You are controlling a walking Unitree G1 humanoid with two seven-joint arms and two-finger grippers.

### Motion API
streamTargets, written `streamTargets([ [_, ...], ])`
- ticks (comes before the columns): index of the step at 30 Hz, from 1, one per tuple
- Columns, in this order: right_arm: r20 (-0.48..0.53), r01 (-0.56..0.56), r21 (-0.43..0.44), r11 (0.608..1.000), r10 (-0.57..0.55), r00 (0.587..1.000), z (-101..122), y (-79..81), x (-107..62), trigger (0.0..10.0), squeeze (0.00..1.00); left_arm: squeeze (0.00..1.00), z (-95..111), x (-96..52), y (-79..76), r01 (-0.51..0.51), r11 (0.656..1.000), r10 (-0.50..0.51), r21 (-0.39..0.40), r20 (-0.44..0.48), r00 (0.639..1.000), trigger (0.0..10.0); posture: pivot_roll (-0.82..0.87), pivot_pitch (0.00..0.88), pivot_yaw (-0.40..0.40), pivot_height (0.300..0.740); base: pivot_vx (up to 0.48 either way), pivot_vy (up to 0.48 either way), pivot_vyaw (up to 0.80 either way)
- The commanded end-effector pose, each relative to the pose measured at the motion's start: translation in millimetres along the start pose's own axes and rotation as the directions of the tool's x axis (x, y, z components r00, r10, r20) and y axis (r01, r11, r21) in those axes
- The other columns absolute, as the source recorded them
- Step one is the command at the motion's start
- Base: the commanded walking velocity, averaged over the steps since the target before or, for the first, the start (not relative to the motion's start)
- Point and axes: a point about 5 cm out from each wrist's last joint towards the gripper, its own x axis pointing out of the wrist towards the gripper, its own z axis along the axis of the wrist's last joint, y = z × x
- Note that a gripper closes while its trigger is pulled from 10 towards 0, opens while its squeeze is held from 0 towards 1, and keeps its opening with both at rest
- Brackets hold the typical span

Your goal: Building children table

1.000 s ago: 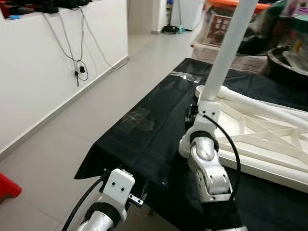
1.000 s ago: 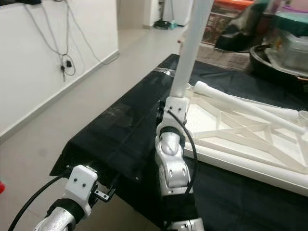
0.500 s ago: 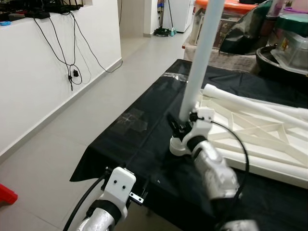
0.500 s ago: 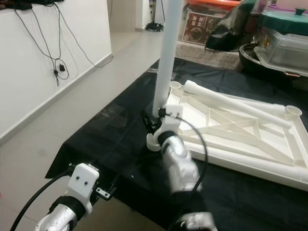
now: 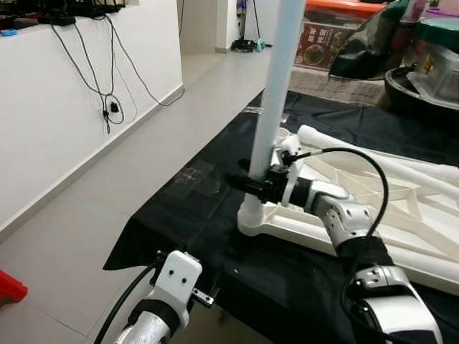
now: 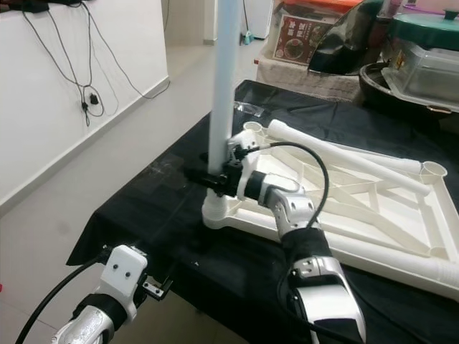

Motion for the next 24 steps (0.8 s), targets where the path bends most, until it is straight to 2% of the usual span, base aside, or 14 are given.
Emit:
streamTargets([
  [1, -0.040, -0.153, 0.007, 0.988, 0.154, 0.987, -5, 12.3, 17.8, 10.0, 0.00, 0.00, -1, -2.3, -1.4, 0.003, 1.000, -0.003, -0.005, -0.010, 1.000, 10.0, 0.21, 0.063, -0.075, 0.740, 0.000, 0.000, 0.00],
  [5, -0.042, -0.193, 0.013, 0.981, 0.193, 0.980, -5, 14.9, 21.8, 10.0, 0.00, 0.00, -1, -2.6, -1.4, 0.004, 1.000, -0.004, -0.006, -0.010, 1.000, 10.0, 0.21, 0.063, -0.075, 0.740, 0.000, 0.000, 0.00],
  [6, -0.039, -0.240, 0.020, 0.971, 0.240, 0.970, -5, 17.5, 25.3, 10.0, 0.00, 0.00, -1, -2.6, -1.4, 0.004, 1.000, -0.004, -0.007, -0.011, 1.000, 10.0, 0.21, 0.063, -0.075, 0.740, 0.000, 0.000, 0.00],
  [8, -0.039, -0.240, 0.020, 0.971, 0.240, 0.970, -5, 17.5, 25.3, 10.0, 0.00, 0.00, -1, -2.6, -1.4, 0.004, 1.000, -0.004, -0.007, -0.011, 1.000, 10.0, 0.21, 0.063, -0.075, 0.740, 0.000, 0.000, 0.00],
  [9, -0.036, -0.272, 0.018, 0.962, 0.272, 0.962, -5, 21.0, 30.8, 0.8, 0.00, 0.00, -1, -2.9, -1.6, 0.004, 1.000, -0.004, -0.007, -0.011, 1.000, 10.0, 0.22, 0.067, -0.078, 0.740, 0.000, 0.000, 0.00],
  [10, -0.023, -0.294, 0.015, 0.956, 0.294, 0.955, -6, 22.5, 35.2, 0.0, 0.00, 0.00, -1, -3.0, -1.6, 0.003, 1.000, -0.003, -0.007, -0.011, 1.000, 10.0, 0.22, 0.067, -0.078, 0.740, 0.000, 0.000, 0.00],
  [16, 0.001, -0.264, -0.004, 0.965, 0.264, 0.965, -10, 23.0, 38.1, 0.0, 0.00, 0.00, -1, -3.0, -1.9, 0.002, 1.000, -0.002, -0.008, -0.010, 1.000, 10.0, 0.22, 0.068, -0.080, 0.740, 0.000, 0.000, 0.00],
  [17, 0.019, -0.215, -0.011, 0.977, 0.215, 0.976, -11, 20.3, 35.4, 0.0, 0.00, 0.00, -2, -2.8, -1.9, 0.001, 1.000, -0.001, -0.008, -0.009, 1.000, 10.0, 0.22, 0.067, -0.080, 0.740, 0.000, 0.000, 0.00],
  [18, 0.019, -0.215, -0.011, 0.977, 0.215, 0.976, -11, 20.3, 35.4, 0.0, 0.00, 0.00, -2, -2.8, -1.9, 0.001, 1.000, -0.001, -0.008, -0.009, 1.000, 10.0, 0.22, 0.067, -0.080, 0.740, 0.000, 0.000, 0.00],
  [19, 0.012, -0.021, -0.009, 1.000, 0.021, 1.000, -16, 11.3, 30.8, 0.0, 0.00, 0.00, -2, -1.9, -1.7, 0.001, 1.000, -0.001, -0.007, -0.006, 1.000, 10.0, 0.20, 0.057, -0.077, 0.740, 0.000, 0.000, 0.00],
  [21, 0.012, -0.021, -0.009, 1.000, 0.021, 1.000, -16, 11.3, 30.8, 0.0, 0.00, 0.00, -2, -1.9, -1.7, 0.001, 1.000, -0.001, -0.007, -0.006, 1.000, 10.0, 0.20, 0.057, -0.077, 0.740, 0.000, 0.000, 0.00],
  [22, 0.017, 0.168, -0.023, 0.985, -0.168, 0.986, -20, 2.7, 24.3, 0.0, 0.00, 0.00, -3, -0.7, -1.4, 0.002, 1.000, -0.002, -0.007, -0.006, 1.000, 10.0, 0.19, 0.047, -0.074, 0.740, 0.000, 0.000, 0.00],
  [23, 0.017, 0.168, -0.023, 0.985, -0.168, 0.986, -20, 2.7, 24.3, 0.0, 0.00, 0.00, -3, -0.7, -1.4, 0.002, 1.000, -0.002, -0.007, -0.006, 1.000, 10.0, 0.19, 0.047, -0.074, 0.740, 0.000, 0.000, 0.00],
  [24, 0.038, 0.438, -0.017, 0.899, -0.437, 0.898, -24, -7.0, 12.0, 0.0, 0.00, 0.00, -3, 0.5, -1.0, 0.004, 1.000, -0.004, -0.006, -0.005, 1.000, 10.0, 0.19, 0.045, -0.064, 0.740, 0.000, 0.000, 0.00],
])
